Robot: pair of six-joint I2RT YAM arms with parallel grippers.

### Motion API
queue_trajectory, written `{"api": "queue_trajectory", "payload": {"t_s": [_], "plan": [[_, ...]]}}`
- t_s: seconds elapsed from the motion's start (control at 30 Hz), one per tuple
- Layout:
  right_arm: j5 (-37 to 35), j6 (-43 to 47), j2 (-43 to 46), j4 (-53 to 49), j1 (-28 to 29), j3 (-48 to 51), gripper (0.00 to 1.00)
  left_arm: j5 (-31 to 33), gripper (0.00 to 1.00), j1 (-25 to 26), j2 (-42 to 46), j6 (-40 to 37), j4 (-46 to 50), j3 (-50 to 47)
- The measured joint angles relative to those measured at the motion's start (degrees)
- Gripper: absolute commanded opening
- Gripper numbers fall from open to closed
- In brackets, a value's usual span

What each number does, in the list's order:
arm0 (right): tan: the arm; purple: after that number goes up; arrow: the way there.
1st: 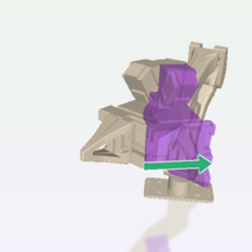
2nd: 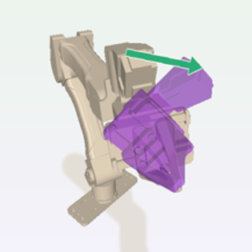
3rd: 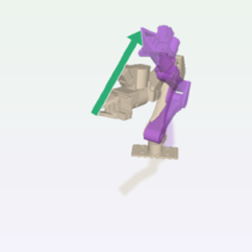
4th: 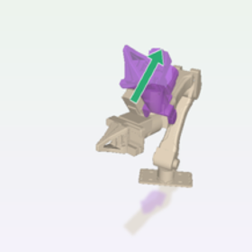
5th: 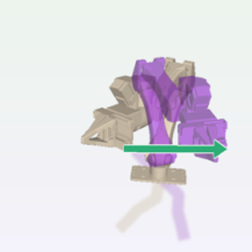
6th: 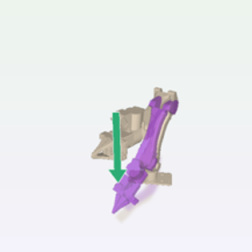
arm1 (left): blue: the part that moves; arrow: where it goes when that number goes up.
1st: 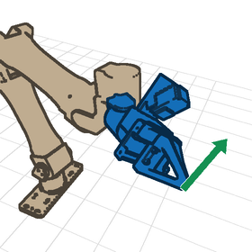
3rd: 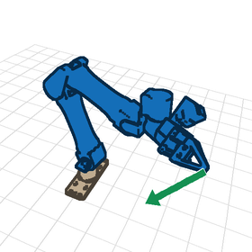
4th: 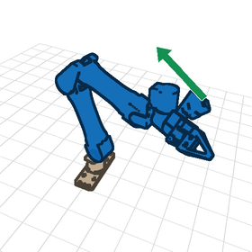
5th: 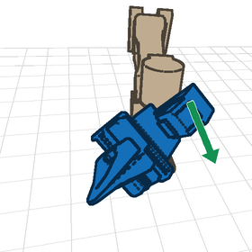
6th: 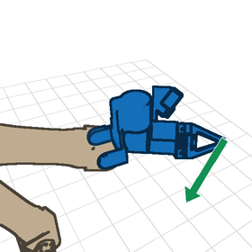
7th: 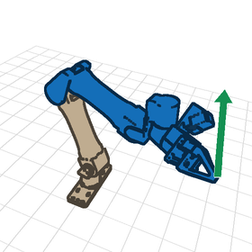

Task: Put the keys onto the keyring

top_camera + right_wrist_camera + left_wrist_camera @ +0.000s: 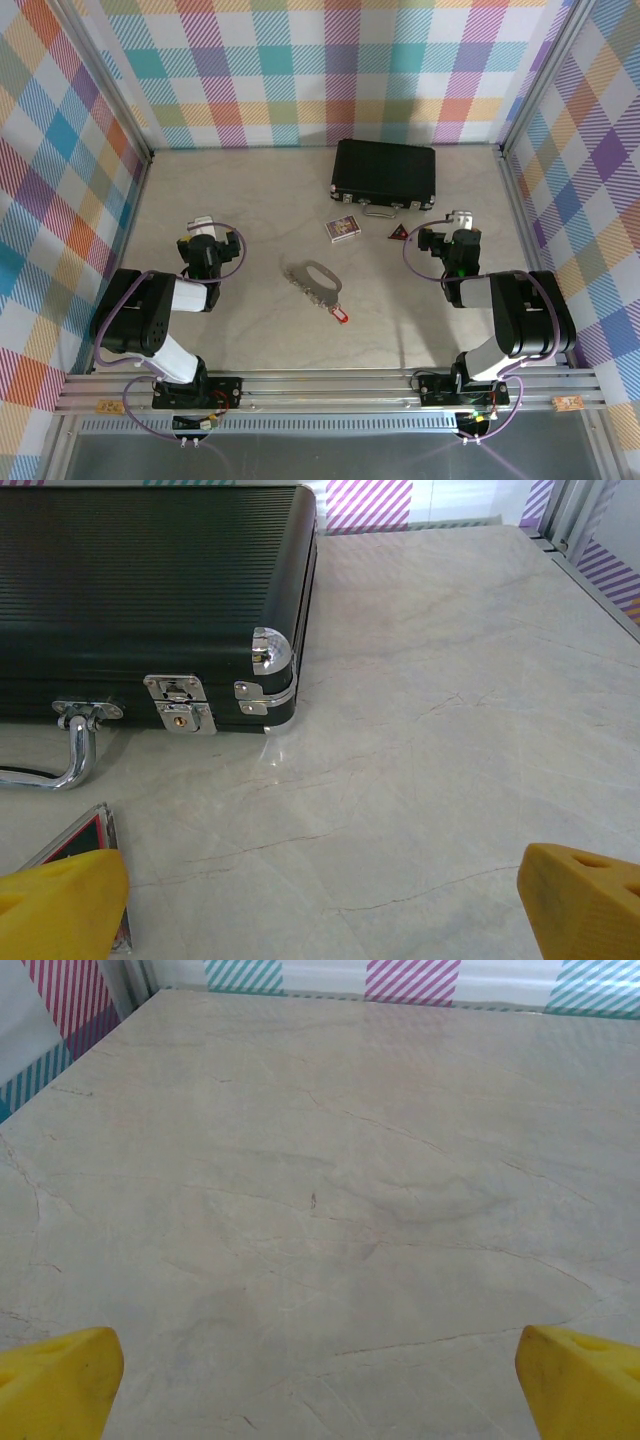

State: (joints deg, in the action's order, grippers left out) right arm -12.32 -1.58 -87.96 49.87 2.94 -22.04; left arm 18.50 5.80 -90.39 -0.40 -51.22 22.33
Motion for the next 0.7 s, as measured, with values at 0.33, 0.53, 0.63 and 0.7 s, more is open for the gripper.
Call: {"api": "queue_trajectory", "payload": {"t_s": [0.33, 0.53, 0.63, 0.7], "plan": [[0.1, -0.5, 0.0, 0.0, 0.0, 0.0, 0.99, -1.2, 1.00, 0.0, 0.0, 0.0, -0.1, 0.0], [0.3, -0.5, 0.0, 0.0, 0.0, 0.0, 0.99, -1.6, 1.00, 0.0, 0.0, 0.0, -0.1, 0.0], [0.3, -0.5, 0.0, 0.0, 0.0, 0.0, 0.99, -1.6, 1.00, 0.0, 0.0, 0.0, -0.1, 0.0], [0.4, -0.5, 0.0, 0.0, 0.0, 0.0, 0.99, -1.6, 1.00, 0.0, 0.0, 0.0, -0.1, 0.0]]}}
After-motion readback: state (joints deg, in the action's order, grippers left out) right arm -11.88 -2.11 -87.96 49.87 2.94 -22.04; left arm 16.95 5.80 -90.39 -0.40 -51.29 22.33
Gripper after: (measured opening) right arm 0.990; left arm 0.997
